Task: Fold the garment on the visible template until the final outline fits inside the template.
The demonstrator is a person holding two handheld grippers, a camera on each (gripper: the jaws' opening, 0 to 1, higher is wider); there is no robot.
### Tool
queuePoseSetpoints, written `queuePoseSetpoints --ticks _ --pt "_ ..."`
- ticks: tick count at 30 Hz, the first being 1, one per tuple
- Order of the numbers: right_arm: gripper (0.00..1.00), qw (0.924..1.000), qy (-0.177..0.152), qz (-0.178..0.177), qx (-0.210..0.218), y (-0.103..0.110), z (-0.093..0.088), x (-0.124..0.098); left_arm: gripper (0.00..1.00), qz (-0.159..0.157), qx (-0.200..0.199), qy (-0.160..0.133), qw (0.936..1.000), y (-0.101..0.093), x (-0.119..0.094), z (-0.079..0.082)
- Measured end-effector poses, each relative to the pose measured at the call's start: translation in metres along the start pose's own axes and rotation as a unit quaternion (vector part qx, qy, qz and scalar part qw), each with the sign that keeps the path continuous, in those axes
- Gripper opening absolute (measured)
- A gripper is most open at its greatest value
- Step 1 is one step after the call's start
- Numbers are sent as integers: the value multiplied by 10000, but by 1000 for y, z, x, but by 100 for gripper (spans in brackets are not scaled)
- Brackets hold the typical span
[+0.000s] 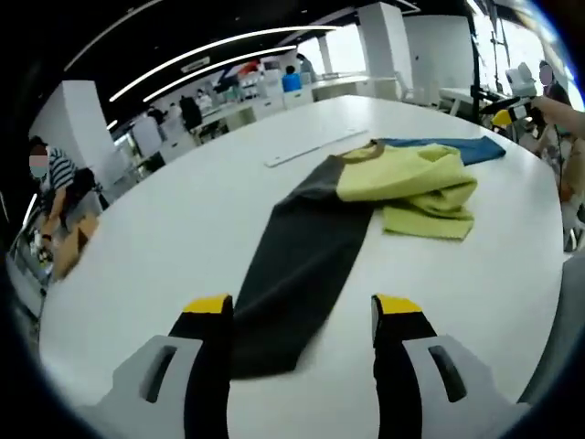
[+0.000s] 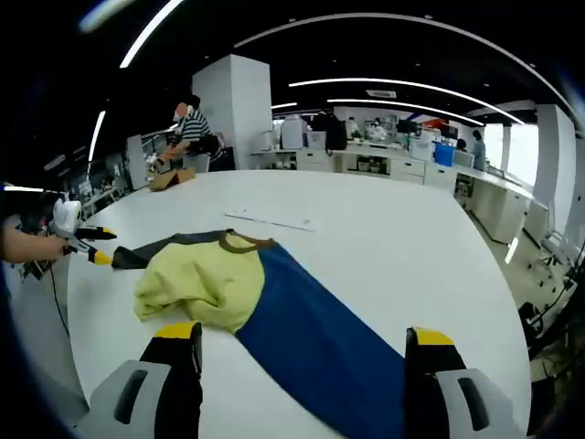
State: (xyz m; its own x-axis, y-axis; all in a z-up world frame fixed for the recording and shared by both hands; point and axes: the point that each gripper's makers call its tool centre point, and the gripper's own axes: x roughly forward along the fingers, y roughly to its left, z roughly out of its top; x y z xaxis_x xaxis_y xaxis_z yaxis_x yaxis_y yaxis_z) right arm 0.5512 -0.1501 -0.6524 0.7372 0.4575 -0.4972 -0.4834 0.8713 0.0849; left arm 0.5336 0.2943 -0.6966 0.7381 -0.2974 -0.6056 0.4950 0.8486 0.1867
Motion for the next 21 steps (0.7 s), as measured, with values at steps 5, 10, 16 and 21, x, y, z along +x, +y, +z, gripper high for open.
queuePoseSetpoints --ticks 5,10,16,21 --pt "98 9992 -86 381 -53 26 4 -6 59 -252 25 -116 9996 -19 1 6" --pt "99 9974 -96 696 -174 50 4 -11 59 -501 55 -220 9985 -42 2 13" --pt "99 9947 -117 978 -292 73 2 -17 54 -861 191 -344 9955 -73 5 24" --pt "99 9925 -123 1165 -342 88 -1 -21 50 -1173 249 -399 9920 -98 9 31"
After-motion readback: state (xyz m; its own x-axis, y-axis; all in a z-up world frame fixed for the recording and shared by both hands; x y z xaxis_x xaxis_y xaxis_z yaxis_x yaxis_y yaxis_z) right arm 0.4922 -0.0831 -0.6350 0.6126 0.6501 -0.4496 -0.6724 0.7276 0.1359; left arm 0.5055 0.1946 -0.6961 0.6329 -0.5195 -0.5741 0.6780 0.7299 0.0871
